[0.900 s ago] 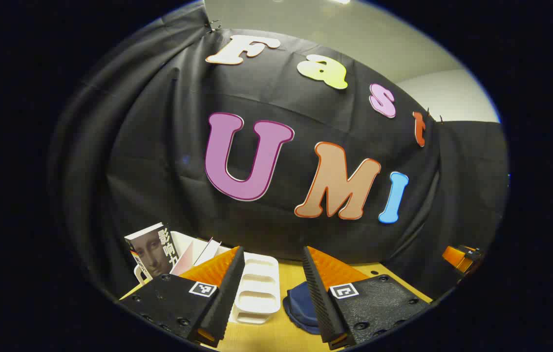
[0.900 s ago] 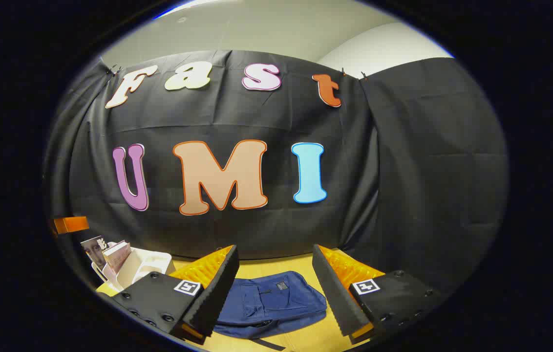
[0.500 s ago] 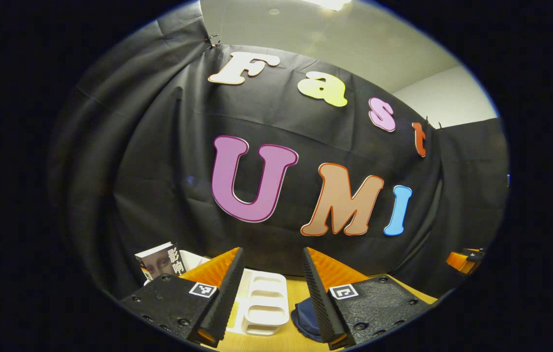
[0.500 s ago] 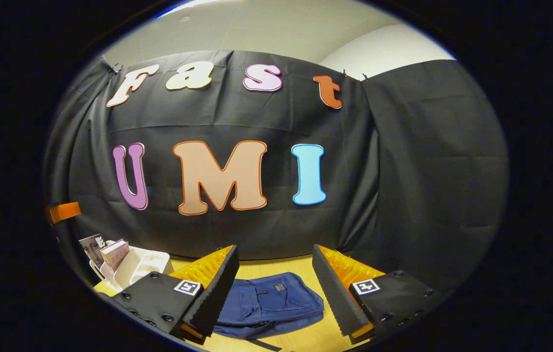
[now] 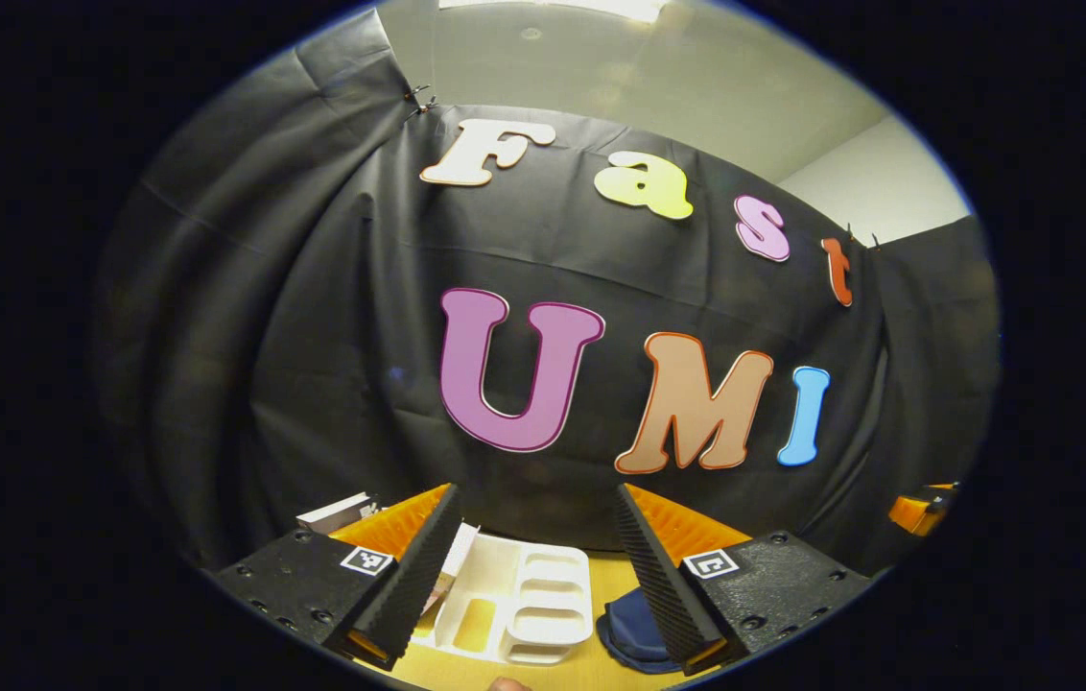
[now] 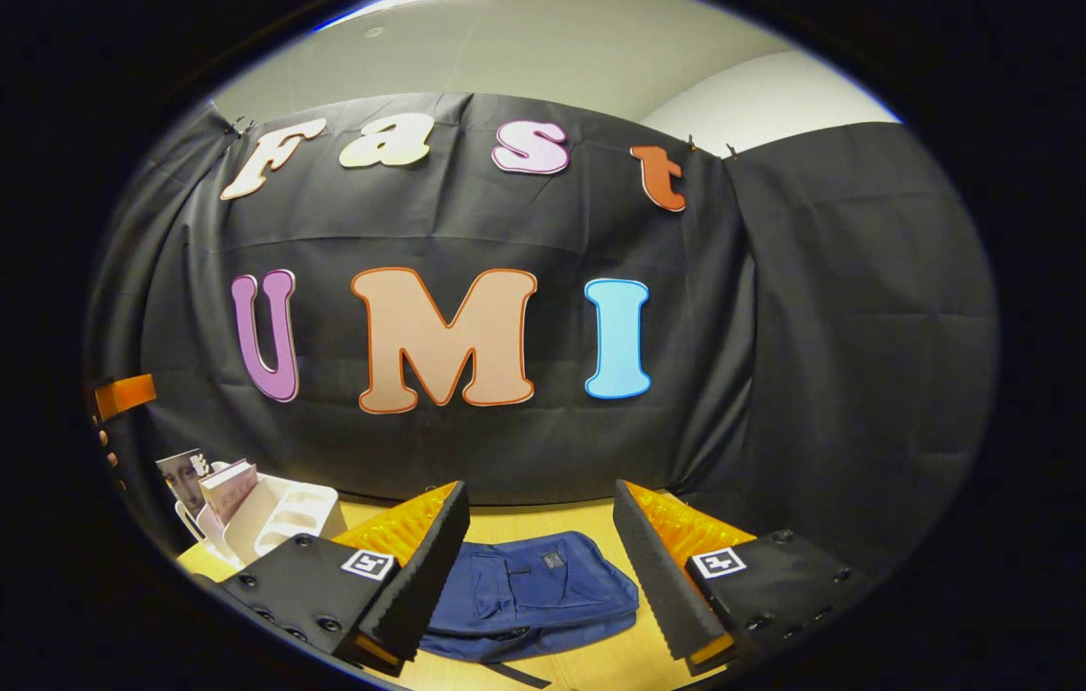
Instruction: Open the schoolbag, grab two books from the bookshelf and put them into the schoolbag.
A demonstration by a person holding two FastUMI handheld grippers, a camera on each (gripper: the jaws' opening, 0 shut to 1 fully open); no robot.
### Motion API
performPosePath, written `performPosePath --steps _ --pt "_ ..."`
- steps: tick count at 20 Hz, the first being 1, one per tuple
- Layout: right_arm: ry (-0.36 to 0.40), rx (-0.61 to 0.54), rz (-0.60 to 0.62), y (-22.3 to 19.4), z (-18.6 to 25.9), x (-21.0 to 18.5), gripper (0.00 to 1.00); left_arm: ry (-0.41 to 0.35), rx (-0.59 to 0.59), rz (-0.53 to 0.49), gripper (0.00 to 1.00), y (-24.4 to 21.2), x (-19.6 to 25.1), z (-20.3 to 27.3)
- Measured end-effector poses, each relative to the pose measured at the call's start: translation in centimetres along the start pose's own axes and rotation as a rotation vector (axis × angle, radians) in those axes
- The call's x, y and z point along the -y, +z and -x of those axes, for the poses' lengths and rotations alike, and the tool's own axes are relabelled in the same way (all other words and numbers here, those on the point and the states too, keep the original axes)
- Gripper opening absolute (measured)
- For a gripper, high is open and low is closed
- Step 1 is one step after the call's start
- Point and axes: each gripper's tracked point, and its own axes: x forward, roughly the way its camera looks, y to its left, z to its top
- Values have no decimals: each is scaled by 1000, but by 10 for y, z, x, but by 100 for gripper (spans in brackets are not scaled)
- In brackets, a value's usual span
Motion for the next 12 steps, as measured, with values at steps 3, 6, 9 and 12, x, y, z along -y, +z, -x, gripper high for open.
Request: performPosePath --steps 3,6,9,12 --pt "9 -3 10 -5 0 -5 96 11 -25 -8 94 -7 -7 1" --pt "31 -33 29 -21 -3 -18 96 33 -40 -13 93 -8 -18 5" --pt "57 -68 98 -44 -5 -34 96 61 -45 -28 90 -8 -35 9" --pt "82 -95 214 -74 -5 -52 98 81 -54 -27 94 -6 -49 13"
